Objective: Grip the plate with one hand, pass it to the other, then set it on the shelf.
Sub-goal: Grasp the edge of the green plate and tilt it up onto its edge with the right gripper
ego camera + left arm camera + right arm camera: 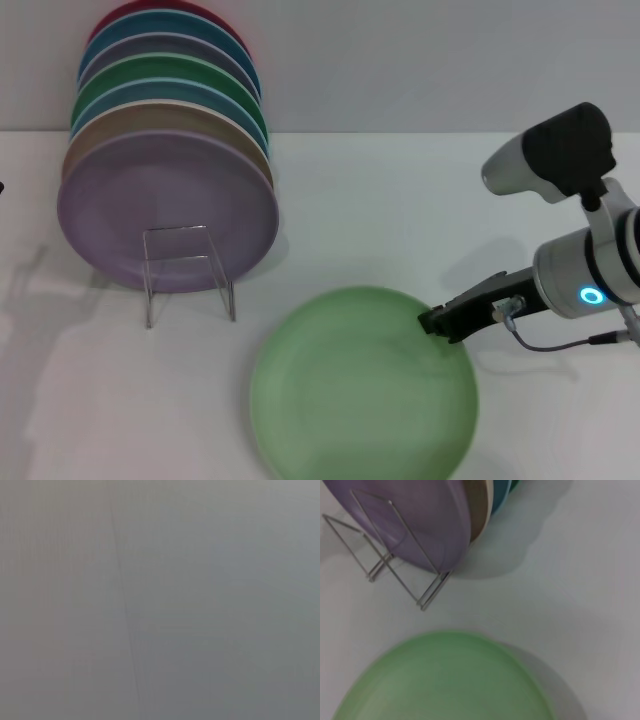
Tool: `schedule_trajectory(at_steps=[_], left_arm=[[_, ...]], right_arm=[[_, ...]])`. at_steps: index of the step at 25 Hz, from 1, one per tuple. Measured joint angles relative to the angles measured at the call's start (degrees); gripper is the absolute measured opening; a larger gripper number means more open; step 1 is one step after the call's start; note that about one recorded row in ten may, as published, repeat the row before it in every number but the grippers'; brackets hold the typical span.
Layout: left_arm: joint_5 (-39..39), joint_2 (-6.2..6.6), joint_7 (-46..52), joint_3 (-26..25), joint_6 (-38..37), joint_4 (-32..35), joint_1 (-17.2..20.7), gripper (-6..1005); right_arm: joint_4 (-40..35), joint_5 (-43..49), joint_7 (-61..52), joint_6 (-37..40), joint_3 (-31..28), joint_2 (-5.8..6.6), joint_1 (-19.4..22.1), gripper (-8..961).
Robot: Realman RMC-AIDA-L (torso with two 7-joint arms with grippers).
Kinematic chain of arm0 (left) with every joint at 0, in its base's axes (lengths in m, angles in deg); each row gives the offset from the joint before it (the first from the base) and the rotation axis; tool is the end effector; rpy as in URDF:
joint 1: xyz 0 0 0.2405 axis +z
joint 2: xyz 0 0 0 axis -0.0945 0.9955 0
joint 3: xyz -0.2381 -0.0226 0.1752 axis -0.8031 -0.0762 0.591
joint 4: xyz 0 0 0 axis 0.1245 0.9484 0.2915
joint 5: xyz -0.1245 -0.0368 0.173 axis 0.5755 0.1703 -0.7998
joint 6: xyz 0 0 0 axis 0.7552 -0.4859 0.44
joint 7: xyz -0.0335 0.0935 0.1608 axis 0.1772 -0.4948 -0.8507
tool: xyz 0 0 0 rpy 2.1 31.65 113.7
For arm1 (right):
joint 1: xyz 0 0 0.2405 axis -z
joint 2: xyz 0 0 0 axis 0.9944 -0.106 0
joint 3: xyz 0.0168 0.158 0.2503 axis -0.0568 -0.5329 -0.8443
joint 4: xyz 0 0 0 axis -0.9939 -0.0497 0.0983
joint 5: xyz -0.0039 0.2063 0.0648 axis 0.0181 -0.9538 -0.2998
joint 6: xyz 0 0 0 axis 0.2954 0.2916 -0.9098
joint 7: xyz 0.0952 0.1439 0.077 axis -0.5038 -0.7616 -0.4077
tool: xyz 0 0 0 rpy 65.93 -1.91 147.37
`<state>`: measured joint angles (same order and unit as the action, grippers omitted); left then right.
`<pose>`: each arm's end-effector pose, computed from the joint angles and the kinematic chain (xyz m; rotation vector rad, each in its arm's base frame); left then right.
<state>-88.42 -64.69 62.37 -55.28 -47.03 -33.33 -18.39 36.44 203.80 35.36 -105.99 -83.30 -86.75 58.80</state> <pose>-0.3312 0.3166 0.0215 -1.4473 -0.0783 -0.8646 0.2353 0.3776 -0.0899 -2.5344 1.0924 -0.1458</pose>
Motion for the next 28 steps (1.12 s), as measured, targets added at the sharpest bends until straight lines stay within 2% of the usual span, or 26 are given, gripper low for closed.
schedule_trajectory(at_steps=[5, 7, 8, 9, 12, 13, 14, 17, 18, 19, 20, 22, 23, 24, 25, 28], left_arm=[[0.0, 0.0, -0.03, -0.01, -0.24, -0.17, -0.39, 764], [0.0, 0.0, -0.04, -0.07, -0.93, -0.27, -0.52, 764], [0.01, 0.0, -0.07, -0.19, -1.37, -0.44, -0.58, 763], [0.03, -0.01, -0.11, -0.41, -1.76, -0.82, -0.62, 763], [-0.05, 0.05, 0.05, -0.75, -2.05, -3.26, -0.56, 762], [-0.35, 0.28, 0.4, -0.38, -1.5, -5.68, -0.31, 762], [-0.35, 0.28, 0.4, -0.38, -1.5, -5.68, -0.31, 762], [-0.86, 0.89, 0.89, 0.82, 2.57, -11.72, 0.94, 761], [-0.95, 2.34, 2.34, 2.76, 8.82, -18.64, 2.56, 760], [-0.95, 2.34, 2.34, 2.76, 8.82, -18.64, 2.56, 760], [-0.98, 3.73, 3.58, 4.34, 13.61, -22.98, 3.57, 760], [-0.94, 7.69, 6.14, 8.17, 24.47, -32.61, 5.19, 759], [-0.98, 11.67, 8.21, 11.73, 33.32, -40.59, 5.95, 759], [-0.98, 11.67, 8.21, 11.73, 33.32, -40.59, 5.95, 758], [-0.93, 14.12, 9.31, 13.84, 37.78, -45.58, 6.36, 758], [-0.99, 18.74, 11.02, 16.86, 48.9, -56.22, 7.05, 757]], right_arm=[[0.67, -3.97, 4.06, 2.58, 0.05, -0.03, 3.11, 32], [1.12, -6.47, 7.11, 4.31, 0.07, -0.01, 4.62, 28], [1.8, -10.49, 12.86, 7.43, 0.08, -0.02, 7.25, 29], [1.8, -10.49, 12.86, 7.43, 0.08, -0.02, 7.25, 29], [1.55, -18.65, 24.7, 12.72, 0.04, -0.04, 11.64, 30], [0.52, -26.65, 35.3, 15.75, -0.37, -0.05, 14.74, 31], [0.52, -26.65, 35.3, 15.75, -0.37, -0.05, 14.74, 31], [-2.17, -40.03, 52.48, 17.61, -1.27, -0.07, 18.5, 32], [-5.94, -48.8, 63.6, 17.59, -2.11, -0.07, 19.81, 33], [-5.94, -48.8, 63.6, 17.59, -2.11, -0.07, 19.81, 33], [-8.2, -52.78, 68.34, 17.12, -2.65, -0.05, 19.99, 33], [-12.78, -58.98, 76.09, 15.65, -4.03, 0.0, 19.81, 34], [-17.12, -63.45, 82.6, 14.03, -5.57, -0.02, 19.35, 34], [-17.12, -63.45, 82.6, 14.03, -5.57, -0.02, 19.35, 35], [-18.51, -64.97, 85.42, 13.68, -6.0, -0.02, 19.21, 35], [-21.8, -69.2, 93.93, 13.22, -6.41, -0.04, 18.95, 36]])
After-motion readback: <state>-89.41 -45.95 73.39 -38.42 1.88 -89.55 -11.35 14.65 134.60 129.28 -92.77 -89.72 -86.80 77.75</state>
